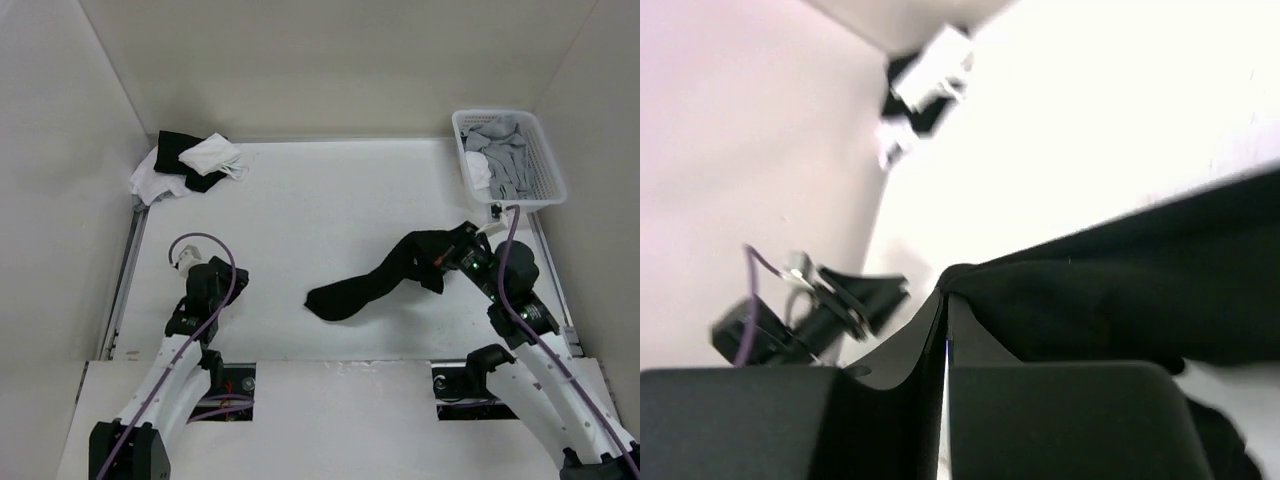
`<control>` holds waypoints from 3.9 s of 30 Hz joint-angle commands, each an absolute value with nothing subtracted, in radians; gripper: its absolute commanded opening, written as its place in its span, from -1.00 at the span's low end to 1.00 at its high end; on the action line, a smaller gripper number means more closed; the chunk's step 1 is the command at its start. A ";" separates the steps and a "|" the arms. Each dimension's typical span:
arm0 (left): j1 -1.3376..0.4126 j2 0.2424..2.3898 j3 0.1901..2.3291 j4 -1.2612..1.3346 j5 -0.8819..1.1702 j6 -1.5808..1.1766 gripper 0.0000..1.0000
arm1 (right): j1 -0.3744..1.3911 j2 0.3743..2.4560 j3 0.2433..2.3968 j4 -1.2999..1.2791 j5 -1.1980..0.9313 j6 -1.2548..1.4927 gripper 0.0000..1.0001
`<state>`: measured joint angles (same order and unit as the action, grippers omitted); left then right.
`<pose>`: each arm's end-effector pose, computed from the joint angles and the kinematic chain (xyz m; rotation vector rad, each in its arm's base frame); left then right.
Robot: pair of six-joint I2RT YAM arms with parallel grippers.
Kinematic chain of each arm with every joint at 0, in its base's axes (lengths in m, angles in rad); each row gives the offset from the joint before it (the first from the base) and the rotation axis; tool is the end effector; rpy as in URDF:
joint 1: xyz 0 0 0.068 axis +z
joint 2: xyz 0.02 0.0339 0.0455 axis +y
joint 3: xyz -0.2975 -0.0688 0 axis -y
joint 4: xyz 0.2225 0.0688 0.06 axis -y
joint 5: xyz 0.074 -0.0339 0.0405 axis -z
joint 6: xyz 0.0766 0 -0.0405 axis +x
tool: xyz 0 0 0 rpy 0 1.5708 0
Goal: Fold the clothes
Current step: Flatten the tank top out
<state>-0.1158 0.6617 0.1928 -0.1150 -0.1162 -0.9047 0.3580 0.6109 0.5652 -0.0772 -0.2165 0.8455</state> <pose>0.1362 -0.0069 0.1665 -0.9033 1.9920 -0.4633 0.1338 0.0676 0.3157 0.2671 1.7921 1.0642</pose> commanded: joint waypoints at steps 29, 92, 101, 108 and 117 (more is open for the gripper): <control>-0.613 1.310 0.561 0.427 0.021 -0.890 -0.98 | 0.387 1.116 0.802 0.123 -0.228 0.813 -0.95; -0.337 0.802 0.245 0.212 0.066 -0.968 -0.91 | 1.047 1.575 0.764 -0.339 0.348 0.997 -0.23; -0.297 0.784 0.271 0.196 0.106 -0.951 -0.91 | 1.042 1.383 0.706 -0.396 0.466 1.043 -0.94; -0.251 0.663 0.299 -0.029 0.097 -0.894 -0.78 | 0.998 0.824 0.571 -0.577 0.441 1.084 -0.96; -0.220 0.597 0.267 -0.267 -0.040 -0.881 -0.11 | 0.984 0.658 0.413 -0.591 0.357 1.201 -0.96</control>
<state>-0.2222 0.6109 0.2554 -0.1978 0.0128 -0.8982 0.9825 0.6537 0.4015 -0.5743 0.3653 1.1584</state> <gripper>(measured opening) 0.444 0.022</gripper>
